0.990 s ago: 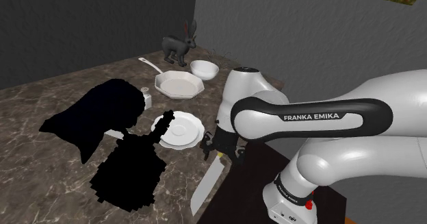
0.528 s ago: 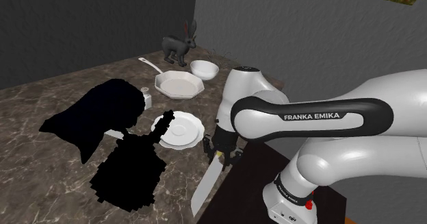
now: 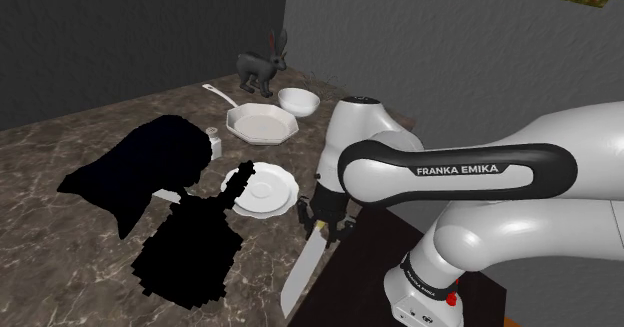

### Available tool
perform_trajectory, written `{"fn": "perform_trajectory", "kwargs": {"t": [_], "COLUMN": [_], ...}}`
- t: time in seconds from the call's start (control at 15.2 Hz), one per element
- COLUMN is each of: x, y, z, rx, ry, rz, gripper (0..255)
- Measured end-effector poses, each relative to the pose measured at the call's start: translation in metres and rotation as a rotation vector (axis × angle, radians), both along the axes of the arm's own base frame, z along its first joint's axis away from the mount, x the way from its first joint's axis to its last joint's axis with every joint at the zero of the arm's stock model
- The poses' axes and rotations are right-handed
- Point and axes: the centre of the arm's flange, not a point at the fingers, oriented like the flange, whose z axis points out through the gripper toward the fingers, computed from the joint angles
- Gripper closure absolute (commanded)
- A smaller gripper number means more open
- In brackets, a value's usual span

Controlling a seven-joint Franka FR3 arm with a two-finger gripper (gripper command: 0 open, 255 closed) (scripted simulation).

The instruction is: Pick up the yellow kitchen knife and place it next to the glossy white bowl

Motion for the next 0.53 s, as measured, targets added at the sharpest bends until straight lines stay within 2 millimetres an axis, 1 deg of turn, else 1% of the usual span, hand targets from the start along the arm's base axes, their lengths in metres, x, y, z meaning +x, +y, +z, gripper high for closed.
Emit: {"fn": "perform_trajectory", "kwargs": {"t": [0.2,0.53], "x": [0.000,0.000], "y": [-0.001,-0.001], "z": [0.012,0.038], "rx": [-0.001,-0.001], "ry": [0.005,0.005], "rz": [0.001,0.000], "gripper": [255,255]}}
